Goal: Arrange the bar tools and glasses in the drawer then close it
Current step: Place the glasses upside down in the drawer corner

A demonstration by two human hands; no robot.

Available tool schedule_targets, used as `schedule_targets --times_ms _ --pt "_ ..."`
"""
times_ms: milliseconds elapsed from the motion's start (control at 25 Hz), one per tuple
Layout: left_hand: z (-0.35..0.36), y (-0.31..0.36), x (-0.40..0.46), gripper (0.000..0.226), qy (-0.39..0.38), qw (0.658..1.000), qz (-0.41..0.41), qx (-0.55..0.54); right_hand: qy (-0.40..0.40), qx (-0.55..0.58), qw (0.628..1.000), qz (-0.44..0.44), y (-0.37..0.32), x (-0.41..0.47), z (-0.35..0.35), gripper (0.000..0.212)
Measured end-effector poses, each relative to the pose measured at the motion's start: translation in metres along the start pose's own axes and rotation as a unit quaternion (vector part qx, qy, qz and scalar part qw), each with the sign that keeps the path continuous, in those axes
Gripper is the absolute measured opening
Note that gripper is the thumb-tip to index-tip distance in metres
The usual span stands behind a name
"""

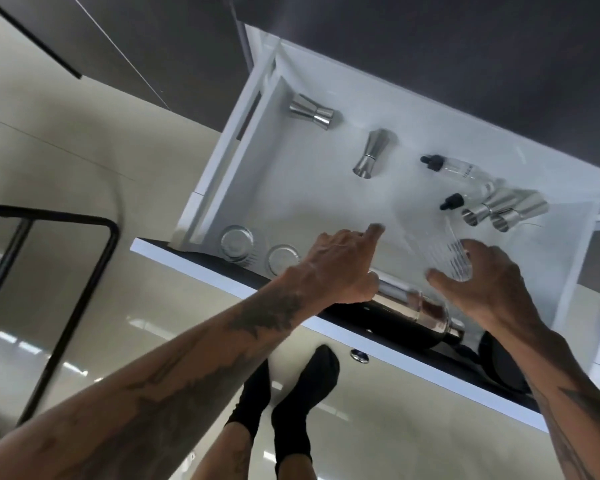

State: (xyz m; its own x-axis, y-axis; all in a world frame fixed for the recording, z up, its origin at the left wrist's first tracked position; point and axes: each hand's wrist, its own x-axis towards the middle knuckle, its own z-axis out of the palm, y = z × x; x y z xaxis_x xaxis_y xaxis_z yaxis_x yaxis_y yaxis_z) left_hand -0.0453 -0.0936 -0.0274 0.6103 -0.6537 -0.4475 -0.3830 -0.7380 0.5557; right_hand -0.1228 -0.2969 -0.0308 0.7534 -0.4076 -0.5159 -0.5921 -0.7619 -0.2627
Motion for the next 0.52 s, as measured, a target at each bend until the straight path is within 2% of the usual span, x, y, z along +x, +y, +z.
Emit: schedule_targets --times_ms 160,240,440,520 --pt "-0.013 -0.012 0.007 0.085 0.091 0.986 0.053 0.129 -0.008 -0.012 0.993 -0.117 -0.072 0.012 0.003 0.074" --pt "-0.027 -0.030 0.011 0.085 0.110 0.980 0.087 0.140 -0.004 0.007 0.987 -0.163 -0.107 0.019 0.011 0.073" --pt "-0.057 -0.079 0.014 0.085 0.038 0.994 0.101 0.006 0.010 0.025 0.980 -0.197 -0.155 0.028 0.027 0.073" --pt "-0.061 -0.098 0.009 0.089 0.026 0.994 0.105 0.010 -0.037 0.072 0.975 -0.207 -0.163 0.025 0.029 0.067"
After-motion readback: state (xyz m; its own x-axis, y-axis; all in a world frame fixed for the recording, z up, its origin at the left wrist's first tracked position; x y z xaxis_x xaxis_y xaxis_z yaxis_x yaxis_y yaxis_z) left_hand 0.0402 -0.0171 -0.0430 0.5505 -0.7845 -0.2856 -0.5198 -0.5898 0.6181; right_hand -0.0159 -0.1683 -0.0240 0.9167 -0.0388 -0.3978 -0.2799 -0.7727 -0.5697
